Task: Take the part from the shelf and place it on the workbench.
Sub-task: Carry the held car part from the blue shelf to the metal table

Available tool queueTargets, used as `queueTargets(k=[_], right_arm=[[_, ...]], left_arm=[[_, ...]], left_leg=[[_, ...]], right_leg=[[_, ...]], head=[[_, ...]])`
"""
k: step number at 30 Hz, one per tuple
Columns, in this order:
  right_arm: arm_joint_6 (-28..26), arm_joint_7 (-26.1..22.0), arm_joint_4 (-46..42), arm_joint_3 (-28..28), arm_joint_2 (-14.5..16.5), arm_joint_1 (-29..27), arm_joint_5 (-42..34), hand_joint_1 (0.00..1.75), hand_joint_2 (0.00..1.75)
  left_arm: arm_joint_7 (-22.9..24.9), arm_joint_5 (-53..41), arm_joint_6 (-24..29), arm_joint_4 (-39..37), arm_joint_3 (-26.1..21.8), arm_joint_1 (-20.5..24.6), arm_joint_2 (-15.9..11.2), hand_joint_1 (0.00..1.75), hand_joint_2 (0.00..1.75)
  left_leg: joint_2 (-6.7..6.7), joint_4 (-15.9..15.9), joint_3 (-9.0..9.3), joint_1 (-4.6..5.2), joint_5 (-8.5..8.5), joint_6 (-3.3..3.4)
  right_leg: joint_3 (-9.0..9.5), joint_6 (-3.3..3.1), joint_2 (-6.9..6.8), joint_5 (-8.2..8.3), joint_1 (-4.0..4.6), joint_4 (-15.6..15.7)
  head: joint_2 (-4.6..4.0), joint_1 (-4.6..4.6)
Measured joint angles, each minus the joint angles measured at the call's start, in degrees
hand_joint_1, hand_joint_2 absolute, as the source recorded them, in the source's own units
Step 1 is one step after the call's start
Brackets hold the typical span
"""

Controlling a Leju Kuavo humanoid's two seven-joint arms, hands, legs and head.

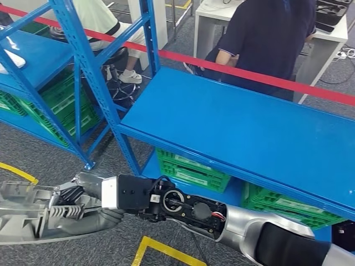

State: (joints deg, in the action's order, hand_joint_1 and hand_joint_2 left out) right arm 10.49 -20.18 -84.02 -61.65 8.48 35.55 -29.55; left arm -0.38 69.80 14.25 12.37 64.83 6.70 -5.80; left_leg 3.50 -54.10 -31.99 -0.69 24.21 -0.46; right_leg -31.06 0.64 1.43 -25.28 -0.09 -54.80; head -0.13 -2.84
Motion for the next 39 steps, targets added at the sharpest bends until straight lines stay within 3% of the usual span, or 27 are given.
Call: queueTargets(k=[2, 3, 6, 7, 8, 9, 11, 12, 13, 17, 19, 21, 22, 23, 24, 26, 28, 32, 34, 36, 37, 38, 39], right_arm=[[-0.1, 0.0, 0.1, 0.1, 0.1, 0.1, 0.0, 1.69, 1.75], [-0.2, 0.0, 0.1, 0.2, 0.2, 0.1, 0.1, 1.69, 1.75], [-0.4, 0.0, 0.2, 0.4, 0.2, 0.0, 0.4, 1.69, 1.75], [-0.4, -0.1, 0.2, 0.4, 0.2, 0.0, 0.5, 1.69, 1.75], [-0.5, -0.1, 0.3, 0.5, 0.2, -0.1, 0.6, 1.69, 1.75], [-0.5, -0.1, 0.3, 0.6, 0.2, -0.2, 0.6, 1.69, 1.75], [-0.6, 0.0, 0.3, 0.7, 0.2, -0.3, 0.7, 1.69, 1.75], [-0.6, 0.0, 0.3, 0.8, 0.2, -0.3, 0.9, 1.69, 1.75], [-0.6, 0.1, 0.3, 0.8, 0.2, -0.3, 1.0, 1.69, 1.75], [-0.6, 0.2, 0.2, 1.0, 0.3, -0.4, 1.3, 1.69, 1.75], [-0.6, 0.2, 0.2, 1.1, 0.3, -0.4, 1.4, 1.69, 1.75], [-0.6, 0.3, 0.2, 1.2, 0.3, -0.5, 1.6, 1.69, 1.75], [-0.6, 0.3, 0.2, 1.2, 0.3, -0.6, 1.7, 1.69, 1.75], [-0.6, 0.4, 0.2, 1.2, 0.3, -0.7, 1.8, 1.69, 1.75], [-0.6, 0.4, 0.2, 1.3, 0.3, -0.7, 1.8, 1.69, 1.75], [-0.5, 0.6, 0.2, 1.3, 0.3, -0.6, 1.8, 1.69, 1.75], [-0.5, 0.7, 0.2, 1.3, 0.3, -0.5, 1.9, 1.69, 1.75], [-0.6, 0.8, 0.2, 1.3, 0.4, -0.5, 1.8, 1.69, 1.75], [-0.8, 0.8, 0.2, 1.3, 0.4, -0.5, 1.7, 1.69, 1.75], [-0.9, 0.8, 0.3, 1.3, 0.4, -0.5, 1.6, 1.69, 1.75], [-0.9, 0.8, 0.4, 1.3, 0.4, -0.5, 1.5, 1.69, 1.75], [-0.9, 0.8, 0.5, 1.3, 0.4, -0.5, 1.5, 1.69, 1.75], [-0.9, 0.8, 0.6, 1.3, 0.4, -0.5, 1.4, 1.69, 1.75]], left_arm=[[-0.1, -0.2, 0.0, 0.0, 0.0, -0.1, -0.1, 0.0, 1.75], [-0.2, -0.4, 0.0, 0.0, 0.0, 0.0, -0.1, 0.0, 1.75], [-0.2, -0.8, 0.0, 0.0, 0.0, 0.1, -0.1, 0.0, 1.75], [-0.2, -0.8, 0.0, 0.0, 0.0, 0.0, -0.1, 0.0, 1.75], [-0.2, -0.9, -0.1, 0.0, 0.0, 0.0, -0.1, 0.0, 1.75], [-0.2, -0.9, -0.1, 0.0, 0.0, -0.1, -0.2, 0.0, 1.75], [-0.1, -1.0, -0.2, 0.0, 0.0, 0.0, -0.3, 0.0, 1.75], [-0.1, -1.0, -0.2, 0.0, 0.0, 0.0, -0.3, 0.0, 1.75], [-0.1, -1.0, -0.2, 0.0, 0.0, 0.1, -0.3, 0.0, 1.75], [-0.1, -0.4, -0.2, 0.0, 0.0, 0.1, -0.3, 0.0, 1.75], [-0.1, -0.3, -0.2, 0.0, 0.0, 0.1, -0.3, 0.0, 1.75], [-0.1, -0.3, -0.2, 0.0, 0.0, 0.1, -0.3, 0.0, 1.75], [-0.1, -0.3, -0.2, 0.0, 0.0, 0.1, -0.3, 0.0, 1.75], [-0.2, -0.3, -0.2, 0.0, 0.0, 0.0, -0.3, 0.0, 1.75], [-0.2, -0.3, -0.2, 0.0, 0.0, 0.0, -0.2, 0.0, 1.75], [-0.2, -0.3, -0.2, 0.0, 0.0, 0.0, 0.1, 0.0, 1.75], [-0.2, -0.3, -0.2, 0.0, 0.0, 0.1, 0.4, 0.0, 1.75], [-0.2, -0.3, -0.1, 0.0, 0.0, -0.1, 0.6, 0.0, 1.75], [-0.1, -0.3, 0.0, 0.0, 0.0, -0.1, 0.6, 0.0, 1.75], [-0.1, -0.3, 0.0, 0.0, 0.0, 0.0, 0.7, 0.0, 1.75], [-0.1, -0.3, 0.0, 0.0, 0.0, 0.0, 0.7, 0.0, 1.75], [-0.1, -0.3, 0.0, 0.0, 0.0, 0.0, 0.7, 0.0, 1.75], [-0.2, -0.2, 0.0, 0.0, 0.0, -0.1, 0.7, 0.0, 1.75]], left_leg=[[-0.85, -1.3, -0.53, -0.13, 0.85, -0.6], [-1.55, -3.5, -1.59, -0.17, 2.11, -0.89], [-2.86, -15.2, -7.53, -0.29, 7.07, -1.62], [-2.93, -17.4, -8.83, -0.32, 7.47, -1.75], [-3.0, -17.3, -8.95, -0.36, 6.7, -1.8], [-3.13, -14.7, -7.81, -0.42, 4.96, -1.78], [-4.12, -5.8, -3.41, -0.42, 0.98, -1.58], [-4.43, -2.4, -1.75, -0.31, -0.19, -1.28], [-4.62, -0.5, -0.89, -0.17, -0.62, -0.96], [-3.71, 0.0, -0.84, -0.03, -0.66, 0.59], [-3.37, 0.1, -0.72, -0.1, -0.77, 1.21], [-2.94, 0.1, -0.71, 0.06, -0.71, 1.53], [-2.65, 0.1, -0.69, 0.13, -0.68, 1.57], [-2.34, 0.1, -0.63, 0.18, -0.66, 1.59], [-1.99, 0.1, -0.52, 0.2, -0.63, 1.58], [-1.32, 0.0, -0.28, 0.26, -0.53, 1.42], [-0.81, -0.2, -0.38, 0.38, -0.42, 1.07], [-0.71, -0.7, -0.84, 0.26, -0.06, -0.07], [-1.71, -5.0, -2.8, 0.16, 2.47, -0.64], [-2.56, -13.2, -6.81, -0.02, 6.13, -1.2], [-2.73, -16.3, -8.45, -0.14, 7.07, -1.42], [-2.87, -17.5, -9.13, -0.24, 6.94, -1.58], [-3.02, -16.1, -8.56, -0.35, 5.72, -1.67]], right_leg=[[0.25, -0.63, -0.49, 0.22, -0.12, 0.4], [0.38, -0.89, -0.8, 0.32, -0.25, 0.6], [0.42, -1.18, -1.69, 0.26, -0.26, 0.7], [0.44, -1.19, -1.95, 0.22, -0.25, 0.7], [0.49, -1.18, -2.17, 0.16, -0.26, 0.7], [0.59, -1.12, -2.36, 0.08, -0.27, 0.7], [0.86, -0.77, -2.66, -0.21, -0.12, 0.6], [0.96, -0.52, -2.76, -0.37, 0.02, 0.6], [1.01, -0.25, -2.84, -0.5, 0.16, 0.5], [0.79, 0.97, -2.9, -1.56, 0.05, -0.4], [-1.57, 1.39, -2.21, -4.76, -0.09, -5.9], [-5.71, 1.56, -1.79, -8.65, -0.08, -14.6], [-7.26, 1.58, -1.72, -9.48, -0.08, -17.6], [-7.71, 1.52, -1.68, -9.04, -0.08, -18.3], [-6.97, 1.38, -1.63, -7.46, -0.07, -16.4], [-3.09, 0.84, -0.95, -2.84, -0.04, -7.8], [-0.23, 0.38, -0.15, -0.43, 0.0, -1.2], [0.51, -0.52, -0.32, 0.09, -0.09, 0.6], [0.81, -0.97, -0.84, 0.41, -0.34, 1.2], [0.8, -1.1, -1.38, 0.41, -0.28, 1.2], [0.79, -1.1, -1.64, 0.38, -0.26, 1.2], [0.81, -1.08, -1.86, 0.33, -0.27, 1.2], [0.85, -1.03, -2.03, 0.28, -0.29, 1.2]], head=[[0.0, 0.25], [0.0, 0.52], [0.0, 1.28], [0.0, 1.32], [0.0, 1.36], [0.0, 1.38], [0.0, 1.47], [0.0, 1.39], [0.0, 1.26], [0.0, 0.85], [0.0, 0.49], [0.0, 0.01], [0.0, -0.13], [0.0, -0.21], [0.0, -0.29], [0.0, -0.56], [0.0, -0.58], [0.0, -0.21], [0.0, 0.42], [0.0, 1.07], [0.0, 1.19], [0.0, 1.24], [0.0, 1.29]])
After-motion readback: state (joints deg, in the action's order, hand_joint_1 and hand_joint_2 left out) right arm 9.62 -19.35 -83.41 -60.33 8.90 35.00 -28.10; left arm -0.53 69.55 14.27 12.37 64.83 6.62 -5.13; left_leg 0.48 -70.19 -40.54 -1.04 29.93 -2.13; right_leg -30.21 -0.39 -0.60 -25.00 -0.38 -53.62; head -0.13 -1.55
